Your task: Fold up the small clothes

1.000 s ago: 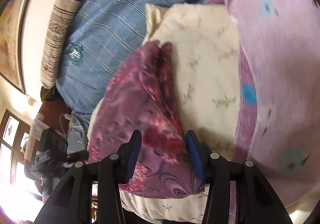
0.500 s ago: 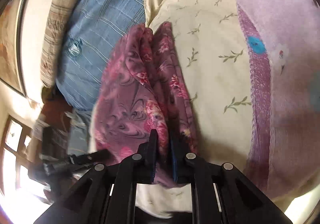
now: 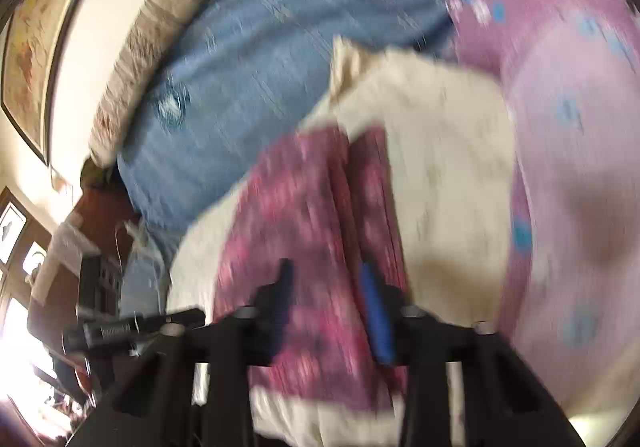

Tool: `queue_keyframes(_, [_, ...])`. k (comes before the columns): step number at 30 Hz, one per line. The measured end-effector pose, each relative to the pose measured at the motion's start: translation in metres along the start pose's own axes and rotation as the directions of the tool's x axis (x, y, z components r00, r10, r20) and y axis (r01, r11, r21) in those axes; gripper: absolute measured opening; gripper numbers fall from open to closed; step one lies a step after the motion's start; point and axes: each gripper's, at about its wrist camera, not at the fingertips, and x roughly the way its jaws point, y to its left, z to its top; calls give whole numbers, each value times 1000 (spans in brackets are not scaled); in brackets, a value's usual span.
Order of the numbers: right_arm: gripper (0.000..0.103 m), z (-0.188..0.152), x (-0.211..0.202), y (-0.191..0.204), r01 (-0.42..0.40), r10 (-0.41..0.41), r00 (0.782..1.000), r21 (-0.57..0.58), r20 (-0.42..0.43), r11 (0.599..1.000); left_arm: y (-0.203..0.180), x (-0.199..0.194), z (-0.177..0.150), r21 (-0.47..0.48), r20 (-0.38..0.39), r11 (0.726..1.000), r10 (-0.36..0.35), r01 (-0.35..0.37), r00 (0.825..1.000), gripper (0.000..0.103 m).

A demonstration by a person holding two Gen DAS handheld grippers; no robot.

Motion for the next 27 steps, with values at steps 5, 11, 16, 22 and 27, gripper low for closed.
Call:
queue_keyframes(5, [50,51,59,5,-38,39,999,37,-22,999,-4,35,58,-54,-18,998,35,-35,999,75])
queue_keyframes(11, [8,73,141,-8,-88,103,985,110,-140,990,-8,70,96,-139,-51,990,-4,-3,999,67])
queue_keyframes(16, [8,87,106,0,-92,92,995,-2,32,996,-33,69,100,-77,57,997,0,4,998,66])
queue_keyframes(22, [18,73,134,-43,53,-47,996,85,-72,995,-35,103,98,-80,-63,997,10,-15,998,67])
queue_keyframes(27, [19,74,69,-13,-40,39,997,15,71,999,-27,38,78,-70,60,994,-76,80,995,67])
